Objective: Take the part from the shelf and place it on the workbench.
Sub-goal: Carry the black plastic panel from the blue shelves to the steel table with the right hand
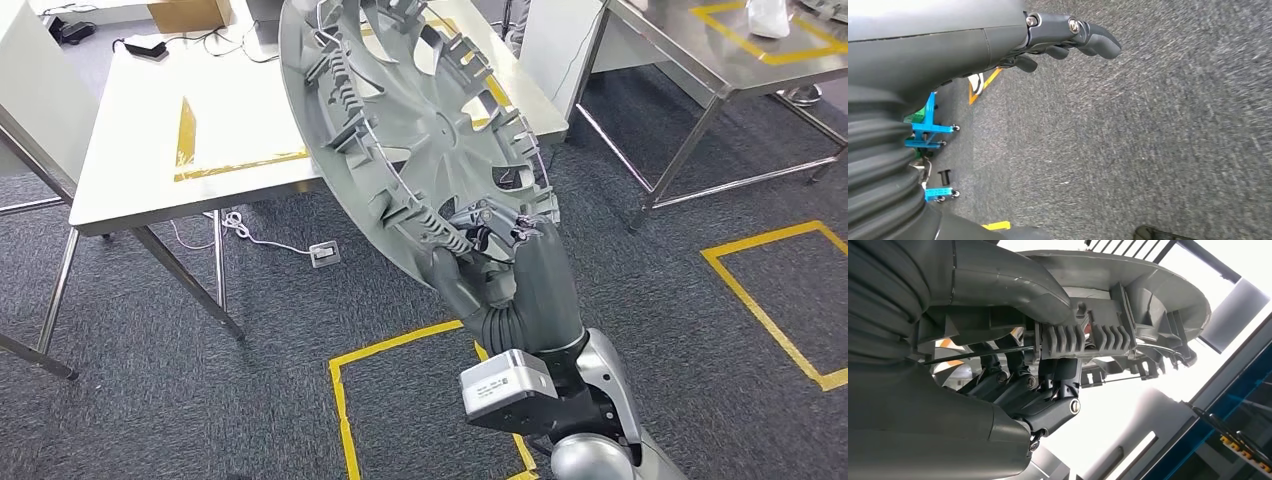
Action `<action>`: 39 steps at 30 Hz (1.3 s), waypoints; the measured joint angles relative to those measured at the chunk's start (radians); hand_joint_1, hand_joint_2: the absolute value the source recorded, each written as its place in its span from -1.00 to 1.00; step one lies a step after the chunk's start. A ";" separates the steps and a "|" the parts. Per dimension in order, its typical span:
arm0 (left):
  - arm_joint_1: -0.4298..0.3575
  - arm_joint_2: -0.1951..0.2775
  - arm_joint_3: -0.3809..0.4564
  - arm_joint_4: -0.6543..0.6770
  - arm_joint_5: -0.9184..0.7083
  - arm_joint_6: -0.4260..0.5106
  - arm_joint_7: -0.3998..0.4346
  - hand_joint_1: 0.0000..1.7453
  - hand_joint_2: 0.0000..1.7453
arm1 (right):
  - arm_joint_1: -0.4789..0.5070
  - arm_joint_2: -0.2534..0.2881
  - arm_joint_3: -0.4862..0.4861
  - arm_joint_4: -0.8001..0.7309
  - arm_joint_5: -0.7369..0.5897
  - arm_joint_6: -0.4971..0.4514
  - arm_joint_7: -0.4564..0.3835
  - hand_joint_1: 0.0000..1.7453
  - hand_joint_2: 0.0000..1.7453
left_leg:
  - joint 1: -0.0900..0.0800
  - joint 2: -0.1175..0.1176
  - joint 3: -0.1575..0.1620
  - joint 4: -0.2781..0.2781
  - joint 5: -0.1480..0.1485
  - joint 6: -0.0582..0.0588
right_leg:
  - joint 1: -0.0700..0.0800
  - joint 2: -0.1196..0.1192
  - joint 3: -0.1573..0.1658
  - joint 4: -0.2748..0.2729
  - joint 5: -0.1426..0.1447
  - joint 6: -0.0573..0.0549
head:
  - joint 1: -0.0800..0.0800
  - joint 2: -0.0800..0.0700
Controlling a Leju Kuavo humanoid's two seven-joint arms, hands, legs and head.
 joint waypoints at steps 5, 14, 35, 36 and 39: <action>-0.001 0.002 0.003 0.001 0.005 0.000 0.007 -1.00 1.00 | 0.006 0.011 0.006 -0.003 0.012 0.007 0.005 1.00 1.00 | -0.006 -0.004 0.017 0.002 -0.033 -0.027 | 0.005 0.001 0.073 -0.194 0.080 -0.025 | 0.000 0.000; 0.001 0.002 0.003 0.000 -0.006 -0.001 0.014 -1.00 1.00 | 0.010 0.038 0.009 -0.028 0.032 0.025 0.041 1.00 1.00 | -0.002 0.003 -0.158 0.273 -0.084 -0.052 | 0.002 0.003 0.134 -0.206 0.036 -0.059 | -0.009 0.000; -0.021 -0.008 0.004 -0.005 -0.025 -0.001 0.028 -1.00 1.00 | 0.030 0.023 -0.044 -0.047 0.038 0.013 0.006 1.00 1.00 | -0.009 0.000 0.020 0.000 -0.030 -0.021 | 0.008 0.000 0.083 -0.197 0.075 -0.023 | 0.001 0.000; -0.022 -0.008 0.005 -0.005 -0.024 -0.001 0.027 -1.00 1.00 | 0.030 0.023 -0.044 -0.046 0.038 0.014 0.005 1.00 1.00 | -0.009 0.001 0.023 -0.004 -0.034 -0.027 | 0.007 0.001 0.086 -0.199 0.073 -0.030 | 0.000 0.000; -0.023 -0.008 0.005 -0.006 -0.021 -0.001 0.025 -1.00 1.00 | 0.028 0.023 -0.044 -0.046 0.038 0.015 0.004 1.00 1.00 | -0.007 0.004 0.012 0.045 -0.065 -0.043 | 0.002 0.002 0.104 -0.208 0.065 -0.050 | -0.004 0.000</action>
